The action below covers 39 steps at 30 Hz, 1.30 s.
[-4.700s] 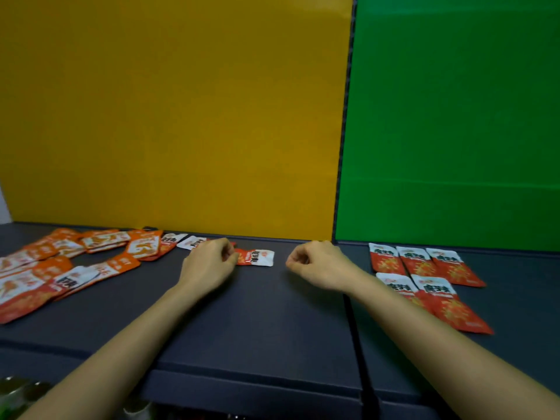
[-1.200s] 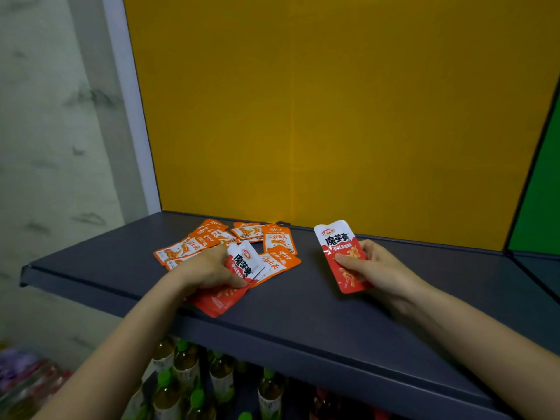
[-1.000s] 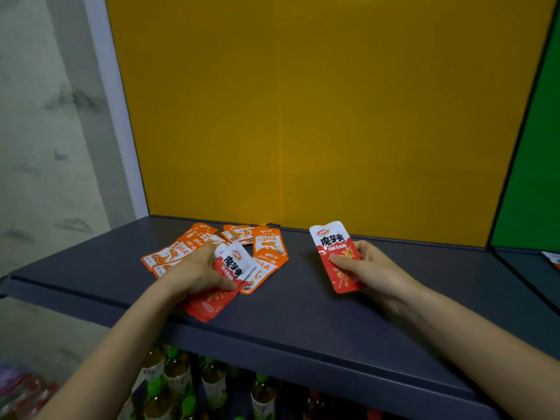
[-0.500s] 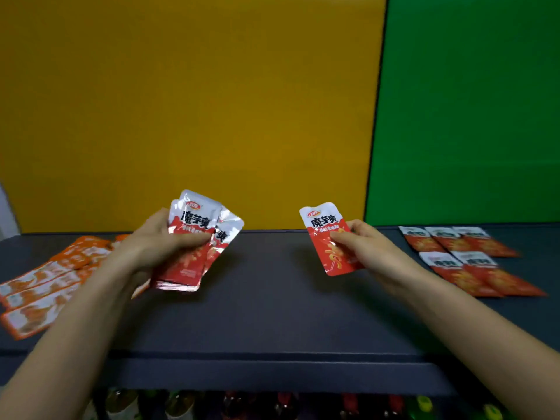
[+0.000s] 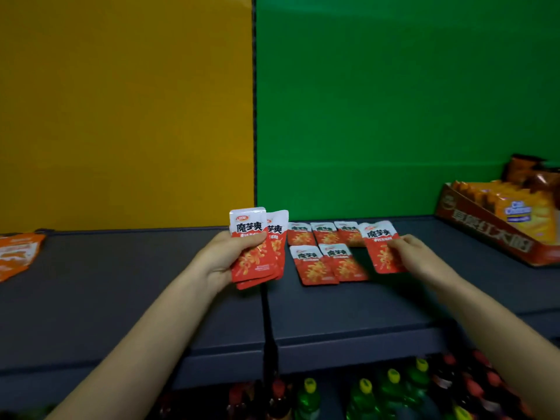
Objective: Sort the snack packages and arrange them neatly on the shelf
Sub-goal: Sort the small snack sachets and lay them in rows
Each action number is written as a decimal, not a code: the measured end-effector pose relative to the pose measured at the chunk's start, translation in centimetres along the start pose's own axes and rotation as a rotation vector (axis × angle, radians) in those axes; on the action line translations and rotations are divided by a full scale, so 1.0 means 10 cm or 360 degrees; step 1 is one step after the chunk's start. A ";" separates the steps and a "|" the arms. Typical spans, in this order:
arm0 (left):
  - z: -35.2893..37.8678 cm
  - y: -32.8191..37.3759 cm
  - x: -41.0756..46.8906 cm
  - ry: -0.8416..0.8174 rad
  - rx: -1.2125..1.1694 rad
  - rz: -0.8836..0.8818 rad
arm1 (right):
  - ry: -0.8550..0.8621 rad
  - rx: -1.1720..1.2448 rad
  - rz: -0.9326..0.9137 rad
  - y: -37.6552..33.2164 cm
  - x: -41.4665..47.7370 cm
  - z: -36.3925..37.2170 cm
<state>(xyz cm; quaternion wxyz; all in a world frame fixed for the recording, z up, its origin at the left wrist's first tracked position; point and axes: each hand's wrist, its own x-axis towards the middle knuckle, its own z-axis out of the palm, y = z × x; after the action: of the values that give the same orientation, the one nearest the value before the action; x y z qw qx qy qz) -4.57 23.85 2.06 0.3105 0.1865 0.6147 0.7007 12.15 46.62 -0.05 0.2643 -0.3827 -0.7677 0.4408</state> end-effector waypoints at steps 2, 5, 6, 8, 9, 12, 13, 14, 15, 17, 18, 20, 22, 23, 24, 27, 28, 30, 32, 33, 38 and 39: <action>0.22 -0.10 0.05 0.0019 -0.0013 -0.0009 | 0.0000 -0.0134 0.0046 0.18 0.11 -0.05; 0.41 -0.22 0.12 0.0035 -0.0019 0.0007 | 0.0005 -0.0348 0.0045 0.31 0.27 -0.06; 0.43 -0.25 0.14 0.0044 -0.0014 0.0026 | 0.0000 -0.0427 0.0034 0.31 0.30 -0.05; 0.44 -0.28 0.16 0.0079 0.0012 0.0084 | -0.0015 -0.0557 0.0007 0.30 0.35 -0.03; 0.43 -0.29 0.17 0.0099 0.0024 0.0111 | -0.0022 -0.0589 -0.0009 0.30 0.37 -0.02; 0.41 -0.32 0.18 0.0142 0.0044 0.0143 | -0.0036 -0.0625 -0.0054 0.29 0.40 0.01; 0.41 -0.32 0.18 0.0152 0.0051 0.0141 | -0.0032 -0.0633 -0.0070 0.29 0.41 0.01; 0.42 -0.32 0.18 0.0159 0.0062 0.0142 | -0.0024 -0.0643 -0.0080 0.30 0.42 0.02; 0.43 -0.32 0.19 0.0162 0.0078 0.0146 | -0.0009 -0.0661 -0.0092 0.30 0.42 0.03; 0.44 -0.32 0.20 0.0170 0.0102 0.0153 | 0.0017 -0.0734 -0.0117 0.30 0.41 0.04; 0.44 -0.32 0.20 0.0173 0.0107 0.0154 | 0.0028 -0.0782 -0.0134 0.30 0.40 0.05; 0.43 -0.34 0.22 0.0182 0.0121 0.0153 | 0.0061 -0.0866 -0.0177 0.31 0.38 0.08; 0.41 -0.34 0.22 0.0186 0.0140 0.0151 | 0.0103 -0.0909 -0.0218 0.31 0.37 0.10; 0.41 -0.34 0.23 0.0183 0.0140 0.0152 | 0.0121 -0.0918 -0.0228 0.31 0.36 0.10; 0.41 -0.35 0.22 0.0180 0.0138 0.0152 | 0.0132 -0.0920 -0.0234 0.31 0.35 0.11; 0.41 -0.35 0.20 0.0177 0.0142 0.0157 | 0.0158 -0.0892 -0.0230 0.32 0.33 0.12; 0.41 -0.35 0.18 0.0174 0.0150 0.0161 | 0.0174 -0.0857 -0.0227 0.32 0.32 0.11; 0.41 -0.34 0.14 0.0163 0.0158 0.0179 | 0.0262 -0.0725 -0.0292 0.29 0.27 0.08; 0.43 -0.34 0.09 0.0140 0.0137 0.0203 | 0.0347 -0.0570 -0.0497 0.24 0.18 0.05; 0.45 -0.34 0.06 0.0119 0.0118 0.0212 | 0.0326 -0.0492 -0.0610 0.20 0.12 0.05; 0.64 -0.40 -0.16 -0.0035 0.0103 0.0226 | -0.0279 -0.0249 -0.0873 -0.06 -0.33 0.25; 0.67 -0.41 -0.19 -0.0051 0.0095 0.0232 | -0.0339 -0.0253 -0.0894 -0.09 -0.39 0.30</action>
<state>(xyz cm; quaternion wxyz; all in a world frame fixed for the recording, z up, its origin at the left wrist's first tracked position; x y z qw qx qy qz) 2.02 27.77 -0.59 0.2629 0.2512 0.6150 0.6997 11.78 41.73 -0.96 0.2631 -0.1268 -0.8989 0.3268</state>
